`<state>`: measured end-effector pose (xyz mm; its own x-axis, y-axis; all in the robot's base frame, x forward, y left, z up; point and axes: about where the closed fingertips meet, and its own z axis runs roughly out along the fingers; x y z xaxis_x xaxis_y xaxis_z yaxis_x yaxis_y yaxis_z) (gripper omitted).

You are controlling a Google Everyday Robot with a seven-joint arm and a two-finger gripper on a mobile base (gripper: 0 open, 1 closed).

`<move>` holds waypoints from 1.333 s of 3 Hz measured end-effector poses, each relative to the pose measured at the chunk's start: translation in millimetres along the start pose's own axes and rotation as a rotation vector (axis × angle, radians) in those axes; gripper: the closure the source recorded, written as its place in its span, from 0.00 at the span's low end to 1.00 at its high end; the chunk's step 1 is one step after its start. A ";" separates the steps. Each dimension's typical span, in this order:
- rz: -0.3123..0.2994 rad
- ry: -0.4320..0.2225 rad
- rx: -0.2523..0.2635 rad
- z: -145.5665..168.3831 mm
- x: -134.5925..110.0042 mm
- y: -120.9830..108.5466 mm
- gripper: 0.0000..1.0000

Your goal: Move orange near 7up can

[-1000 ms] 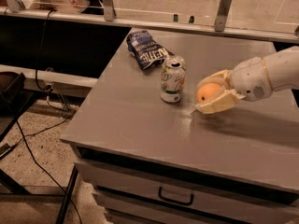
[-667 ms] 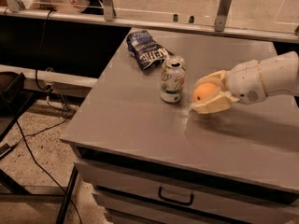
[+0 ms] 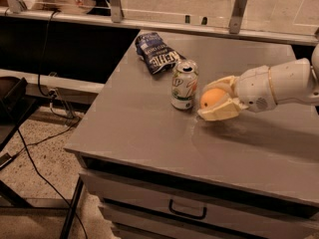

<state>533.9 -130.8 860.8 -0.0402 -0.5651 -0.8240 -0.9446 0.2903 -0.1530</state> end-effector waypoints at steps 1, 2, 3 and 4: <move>-0.002 0.000 -0.003 1.4 -1.2 0.7 0.54; -0.004 -0.001 -0.006 2.9 -2.4 1.6 0.31; -0.006 -0.001 -0.010 4.5 -3.7 2.4 0.08; -0.008 -0.002 -0.012 5.8 -4.8 3.1 0.00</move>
Offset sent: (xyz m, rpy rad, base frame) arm -0.0002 0.0018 0.0001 0.0000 0.0001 0.0031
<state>533.0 -122.7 861.1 -0.0322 -0.5660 -0.8238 -0.9489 0.2762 -0.1527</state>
